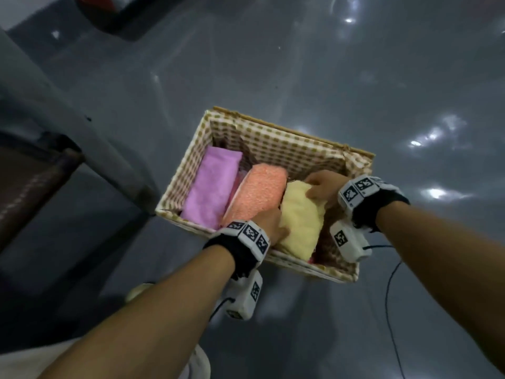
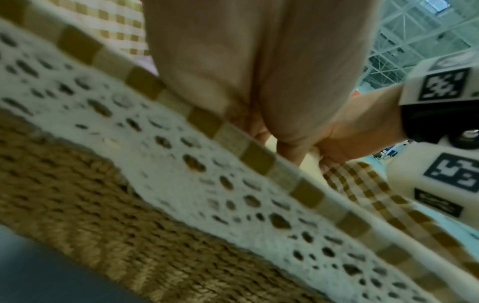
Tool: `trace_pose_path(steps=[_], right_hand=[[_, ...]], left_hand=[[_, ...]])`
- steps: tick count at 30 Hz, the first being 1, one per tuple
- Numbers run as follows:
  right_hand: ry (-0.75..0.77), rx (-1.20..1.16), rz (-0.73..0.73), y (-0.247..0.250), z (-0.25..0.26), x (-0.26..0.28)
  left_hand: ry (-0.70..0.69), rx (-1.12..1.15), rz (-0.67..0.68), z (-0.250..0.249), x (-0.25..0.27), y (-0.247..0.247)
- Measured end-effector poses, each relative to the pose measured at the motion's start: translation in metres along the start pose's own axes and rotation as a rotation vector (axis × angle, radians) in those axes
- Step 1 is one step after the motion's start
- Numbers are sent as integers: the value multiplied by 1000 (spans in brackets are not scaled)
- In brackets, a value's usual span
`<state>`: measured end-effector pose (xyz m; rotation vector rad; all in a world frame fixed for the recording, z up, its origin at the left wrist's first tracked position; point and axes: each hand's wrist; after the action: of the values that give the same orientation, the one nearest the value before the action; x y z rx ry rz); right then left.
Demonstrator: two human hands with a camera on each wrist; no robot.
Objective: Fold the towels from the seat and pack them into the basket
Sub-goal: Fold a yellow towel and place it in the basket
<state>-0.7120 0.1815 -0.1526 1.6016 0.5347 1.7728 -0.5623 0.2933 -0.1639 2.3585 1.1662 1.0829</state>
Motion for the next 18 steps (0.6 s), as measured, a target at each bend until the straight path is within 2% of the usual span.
trace_pose_path(steps=[3, 5, 8, 12, 18], right_hand=[[-4, 193, -11, -11, 8, -5], [-20, 232, -17, -10, 16, -1], [12, 300, -114, 0, 40, 18], [266, 325, -243, 13, 102, 63], [733, 345, -255, 1, 257, 163]], left_hand=[[30, -36, -29, 6, 4, 5], [46, 9, -95, 10, 19, 13], [46, 91, -217, 20, 53, 35], [62, 191, -486, 33, 121, 83], [73, 301, -919, 49, 278, 157]])
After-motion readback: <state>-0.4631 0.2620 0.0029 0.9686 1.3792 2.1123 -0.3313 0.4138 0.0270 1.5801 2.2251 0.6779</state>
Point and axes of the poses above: each hand's wrist, its own x-axis away from the middle knuckle, its own y-axis out of the back of the hand, z = x × y, and after that the axes turned 11 degrees about -y, right-handed
